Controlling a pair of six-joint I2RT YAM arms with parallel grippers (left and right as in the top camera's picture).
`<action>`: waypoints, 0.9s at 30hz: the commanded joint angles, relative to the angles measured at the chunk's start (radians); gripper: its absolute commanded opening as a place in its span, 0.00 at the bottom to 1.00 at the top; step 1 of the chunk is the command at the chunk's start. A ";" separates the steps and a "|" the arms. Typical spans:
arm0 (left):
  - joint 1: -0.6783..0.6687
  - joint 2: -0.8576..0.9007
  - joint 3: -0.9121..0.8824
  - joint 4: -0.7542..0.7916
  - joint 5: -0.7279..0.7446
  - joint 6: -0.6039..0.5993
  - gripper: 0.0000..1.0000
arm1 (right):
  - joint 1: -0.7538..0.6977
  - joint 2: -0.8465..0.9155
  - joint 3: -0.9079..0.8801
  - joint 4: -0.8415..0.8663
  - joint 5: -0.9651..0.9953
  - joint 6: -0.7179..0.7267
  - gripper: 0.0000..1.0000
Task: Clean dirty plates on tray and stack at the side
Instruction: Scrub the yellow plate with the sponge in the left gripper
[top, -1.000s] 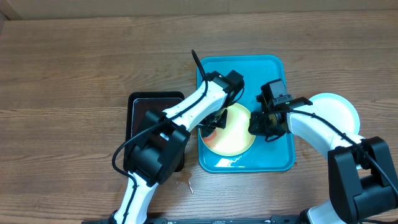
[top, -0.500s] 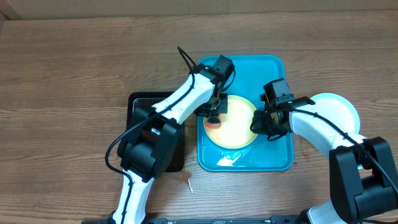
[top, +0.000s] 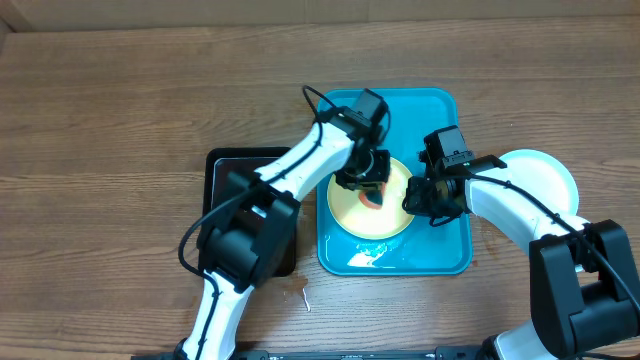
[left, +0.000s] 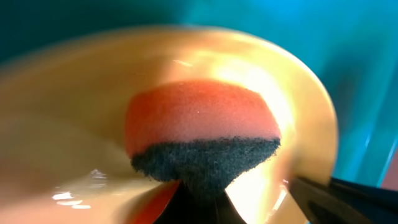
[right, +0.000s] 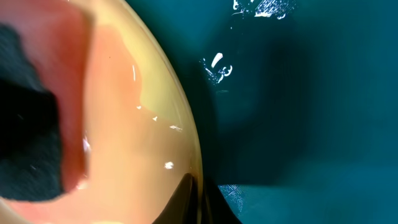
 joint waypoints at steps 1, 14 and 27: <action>-0.062 0.037 -0.013 0.002 0.052 0.019 0.04 | 0.005 0.011 -0.006 -0.006 0.036 -0.023 0.04; -0.066 0.038 -0.018 -0.126 0.009 -0.111 0.04 | 0.005 0.011 -0.006 -0.007 0.036 -0.023 0.04; -0.037 0.013 -0.016 -0.365 -0.425 -0.166 0.04 | 0.005 0.011 -0.006 -0.006 0.036 -0.023 0.04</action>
